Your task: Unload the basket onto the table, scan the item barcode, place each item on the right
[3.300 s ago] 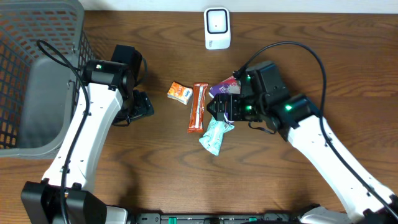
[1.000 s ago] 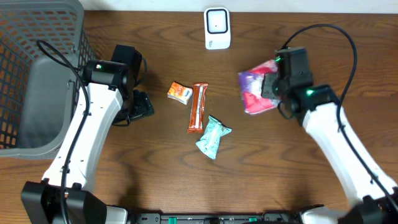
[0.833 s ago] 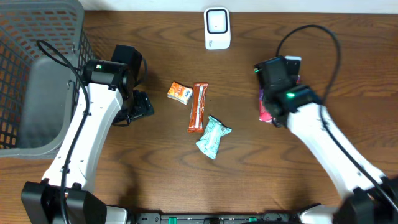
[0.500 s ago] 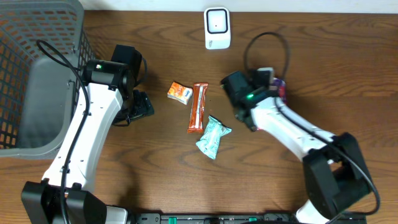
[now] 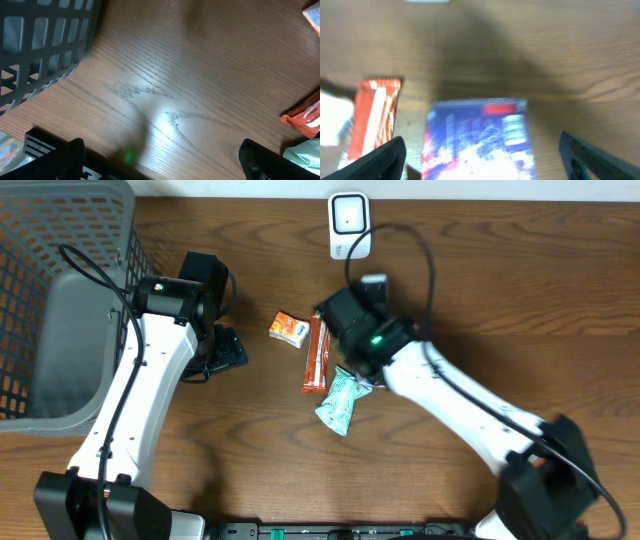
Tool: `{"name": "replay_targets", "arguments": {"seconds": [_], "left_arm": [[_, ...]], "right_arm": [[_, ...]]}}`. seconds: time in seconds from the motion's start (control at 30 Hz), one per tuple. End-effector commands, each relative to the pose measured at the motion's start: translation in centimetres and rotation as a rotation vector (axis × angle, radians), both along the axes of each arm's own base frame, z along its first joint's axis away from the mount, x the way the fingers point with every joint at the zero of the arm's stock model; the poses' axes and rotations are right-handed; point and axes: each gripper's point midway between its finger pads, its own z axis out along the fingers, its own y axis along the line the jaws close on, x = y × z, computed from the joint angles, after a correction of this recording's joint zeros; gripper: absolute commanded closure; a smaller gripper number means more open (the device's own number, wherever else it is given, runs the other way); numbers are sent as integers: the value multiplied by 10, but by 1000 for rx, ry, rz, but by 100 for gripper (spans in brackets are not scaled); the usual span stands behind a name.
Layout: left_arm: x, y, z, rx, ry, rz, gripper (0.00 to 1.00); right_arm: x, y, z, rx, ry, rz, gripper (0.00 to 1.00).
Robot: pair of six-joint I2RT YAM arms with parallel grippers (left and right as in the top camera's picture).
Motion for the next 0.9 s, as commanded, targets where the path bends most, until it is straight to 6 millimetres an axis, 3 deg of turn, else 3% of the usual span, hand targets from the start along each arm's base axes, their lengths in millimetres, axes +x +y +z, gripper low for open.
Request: {"name": "replay_targets", "arguments": {"seconds": [0.0, 0.13, 0.23, 0.3, 0.47, 0.7, 0.77, 0.87], "left_arm": [[-2, 2, 0, 3, 2, 17, 2], [-2, 2, 0, 3, 2, 17, 2], [-2, 2, 0, 3, 2, 17, 2], [-2, 2, 0, 3, 2, 17, 2], [-2, 2, 0, 3, 2, 17, 2], [-2, 2, 0, 3, 2, 17, 2], [-2, 2, 0, 3, 2, 17, 2], [-2, 2, 0, 3, 2, 17, 2]], "right_arm": [[10, -32, 62, 65, -89, -71, 3], [0, -71, 61, 75, -10, -135, 3], [-6, -77, 41, 136, 97, -122, 8], [-7, -66, 27, 200, 162, -52, 11], [-5, -16, 10, 319, 227, 213, 14], [-6, -2, -26, 118, 228, 156, 21], [-11, 8, -54, 28, 245, 124, 17], [-17, 20, -78, -37, 270, 131, 14]]}}
